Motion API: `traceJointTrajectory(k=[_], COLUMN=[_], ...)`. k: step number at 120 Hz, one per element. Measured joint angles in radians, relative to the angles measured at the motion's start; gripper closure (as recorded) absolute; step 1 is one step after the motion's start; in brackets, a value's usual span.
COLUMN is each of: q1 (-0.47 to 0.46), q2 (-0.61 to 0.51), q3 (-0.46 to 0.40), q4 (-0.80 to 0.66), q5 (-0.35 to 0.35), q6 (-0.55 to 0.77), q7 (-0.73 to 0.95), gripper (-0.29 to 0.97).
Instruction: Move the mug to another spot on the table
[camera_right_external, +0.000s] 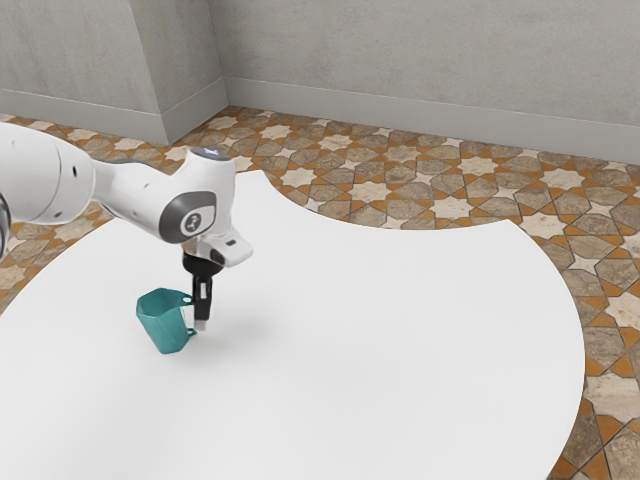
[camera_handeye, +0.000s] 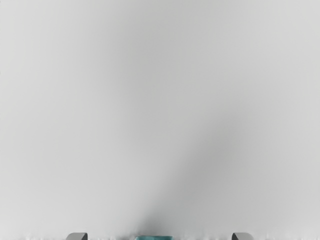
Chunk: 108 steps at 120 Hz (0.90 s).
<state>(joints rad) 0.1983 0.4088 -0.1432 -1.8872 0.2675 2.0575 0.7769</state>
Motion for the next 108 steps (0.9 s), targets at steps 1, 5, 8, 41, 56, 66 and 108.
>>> traceJointTrajectory(k=[1, 5, 8, 41, 56, 66, 108], q1=[0.0, 0.001, 0.002, 0.0, 0.0, 0.0, -0.009], q2=[0.0, 0.001, 0.001, -0.001, -0.001, -0.002, -0.013], q3=[0.0, 0.0, 0.0, 0.001, 0.001, 0.001, 0.007], q4=[0.0, 0.0, 0.0, 0.0, 0.001, 0.0, -0.013], q5=[0.0, 0.001, 0.002, 0.004, 0.003, 0.003, 0.004], q6=[0.0, -0.001, -0.002, -0.017, -0.017, -0.015, -0.011], q7=[-0.001, -0.004, -0.006, -0.028, -0.039, -0.048, -0.087], gripper=[0.34, 0.35, 0.36, 0.45, 0.47, 0.49, 0.52])
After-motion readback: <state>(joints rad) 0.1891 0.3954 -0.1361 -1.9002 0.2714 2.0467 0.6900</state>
